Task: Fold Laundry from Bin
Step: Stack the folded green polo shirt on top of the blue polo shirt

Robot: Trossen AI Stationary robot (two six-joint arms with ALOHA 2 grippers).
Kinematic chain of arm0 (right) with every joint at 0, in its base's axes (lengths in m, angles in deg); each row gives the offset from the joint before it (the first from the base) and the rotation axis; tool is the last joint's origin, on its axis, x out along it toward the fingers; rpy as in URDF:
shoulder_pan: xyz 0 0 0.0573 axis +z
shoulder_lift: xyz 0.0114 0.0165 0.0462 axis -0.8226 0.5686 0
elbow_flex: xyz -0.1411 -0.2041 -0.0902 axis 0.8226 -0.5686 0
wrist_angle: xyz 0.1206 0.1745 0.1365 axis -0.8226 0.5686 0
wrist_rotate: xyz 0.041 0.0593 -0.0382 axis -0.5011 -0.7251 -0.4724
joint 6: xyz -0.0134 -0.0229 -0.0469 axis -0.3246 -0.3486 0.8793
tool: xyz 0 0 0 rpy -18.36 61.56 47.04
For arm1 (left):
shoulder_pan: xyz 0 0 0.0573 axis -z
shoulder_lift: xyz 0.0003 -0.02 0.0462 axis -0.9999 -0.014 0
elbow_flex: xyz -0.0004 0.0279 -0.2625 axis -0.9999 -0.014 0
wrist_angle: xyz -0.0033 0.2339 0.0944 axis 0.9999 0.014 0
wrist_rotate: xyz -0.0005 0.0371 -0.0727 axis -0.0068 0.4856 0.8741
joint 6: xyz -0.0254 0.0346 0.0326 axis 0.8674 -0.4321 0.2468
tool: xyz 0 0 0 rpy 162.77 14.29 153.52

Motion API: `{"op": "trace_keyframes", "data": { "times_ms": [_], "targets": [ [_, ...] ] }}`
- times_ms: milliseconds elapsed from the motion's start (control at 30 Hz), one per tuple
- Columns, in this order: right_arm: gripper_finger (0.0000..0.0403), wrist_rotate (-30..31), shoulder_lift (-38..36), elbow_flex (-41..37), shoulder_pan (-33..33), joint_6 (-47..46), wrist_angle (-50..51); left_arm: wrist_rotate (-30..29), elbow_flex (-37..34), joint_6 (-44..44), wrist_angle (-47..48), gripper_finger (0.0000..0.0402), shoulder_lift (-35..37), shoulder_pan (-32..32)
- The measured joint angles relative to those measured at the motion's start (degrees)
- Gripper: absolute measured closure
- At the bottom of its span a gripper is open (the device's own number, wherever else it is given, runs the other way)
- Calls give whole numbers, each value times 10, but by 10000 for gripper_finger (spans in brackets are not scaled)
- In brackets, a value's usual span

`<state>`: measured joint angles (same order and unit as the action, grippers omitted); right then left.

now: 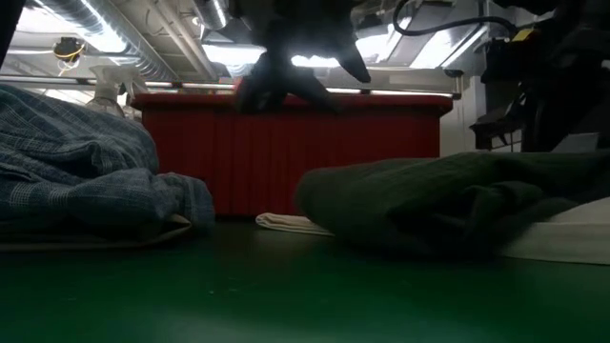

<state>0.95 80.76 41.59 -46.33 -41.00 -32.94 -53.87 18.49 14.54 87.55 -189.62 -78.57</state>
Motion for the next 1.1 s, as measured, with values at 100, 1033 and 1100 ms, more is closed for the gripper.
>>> {"op": "trace_keyframes", "data": {
  "times_ms": [100, 1033, 1100],
  "targets": [
    [260, 1, 2, 0, 0, 0, 0, 0, 0, 27, 14, 222, 0, 13],
    [260, 20, 23, 0, 0, 2, -14, -165, 0, 216, 19, 194, -94, 28],
    [260, 20, 23, 0, 0, 2, -14, -171, 0, 216, 19, 194, -95, 26]
  ]
}}
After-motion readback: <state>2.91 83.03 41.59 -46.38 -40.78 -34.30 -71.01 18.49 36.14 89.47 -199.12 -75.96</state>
